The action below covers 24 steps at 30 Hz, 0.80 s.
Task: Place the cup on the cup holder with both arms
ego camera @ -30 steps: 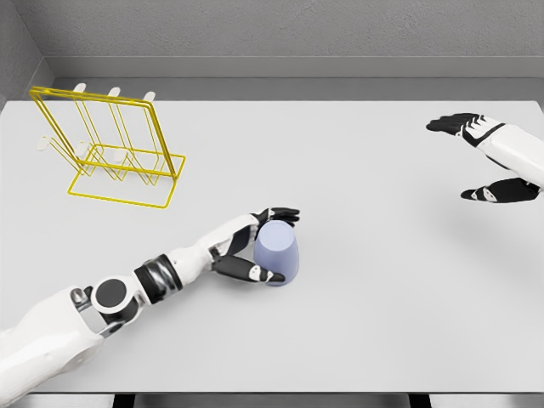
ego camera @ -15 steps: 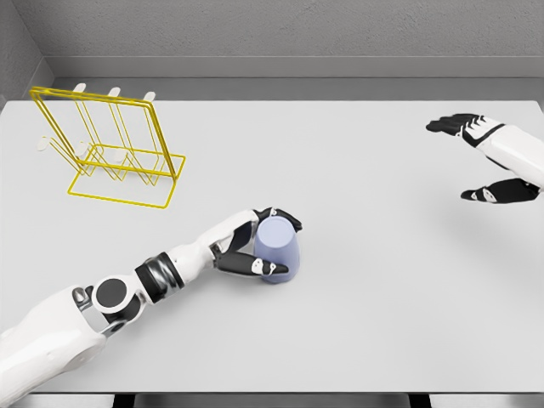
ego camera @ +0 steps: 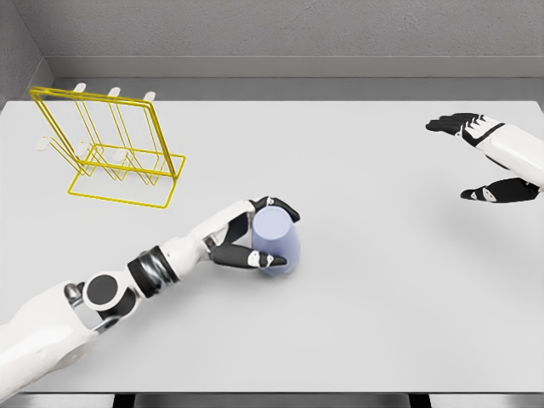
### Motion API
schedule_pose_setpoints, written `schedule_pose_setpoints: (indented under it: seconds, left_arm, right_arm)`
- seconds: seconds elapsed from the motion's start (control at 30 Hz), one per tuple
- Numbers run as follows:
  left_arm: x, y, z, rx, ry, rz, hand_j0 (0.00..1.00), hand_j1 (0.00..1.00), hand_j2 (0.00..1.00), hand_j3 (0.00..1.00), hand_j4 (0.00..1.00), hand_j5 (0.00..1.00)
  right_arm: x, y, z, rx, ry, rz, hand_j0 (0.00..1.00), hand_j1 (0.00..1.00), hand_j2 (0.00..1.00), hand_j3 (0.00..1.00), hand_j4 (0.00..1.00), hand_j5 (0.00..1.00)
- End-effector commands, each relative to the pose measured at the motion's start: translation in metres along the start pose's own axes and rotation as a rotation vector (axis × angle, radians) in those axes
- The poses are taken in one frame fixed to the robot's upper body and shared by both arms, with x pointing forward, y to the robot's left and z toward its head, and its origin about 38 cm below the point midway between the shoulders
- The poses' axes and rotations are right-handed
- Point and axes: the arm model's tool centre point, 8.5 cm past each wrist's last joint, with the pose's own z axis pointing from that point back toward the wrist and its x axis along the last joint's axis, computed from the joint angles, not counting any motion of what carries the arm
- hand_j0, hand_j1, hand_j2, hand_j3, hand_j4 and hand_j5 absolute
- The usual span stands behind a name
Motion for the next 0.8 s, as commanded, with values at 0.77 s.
schedule_pose_setpoints:
  seconds: [0.77]
  left_arm:
    - [0.057, 0.059, 0.045, 0.078, -0.047, -0.076, 0.53, 0.53, 0.53, 0.53, 0.53, 0.53]
  right_arm:
    - [-0.001, -0.001, 0.001, -0.003, 0.001, -0.006, 1.00, 1.00, 1.00, 1.00, 1.00, 1.00]
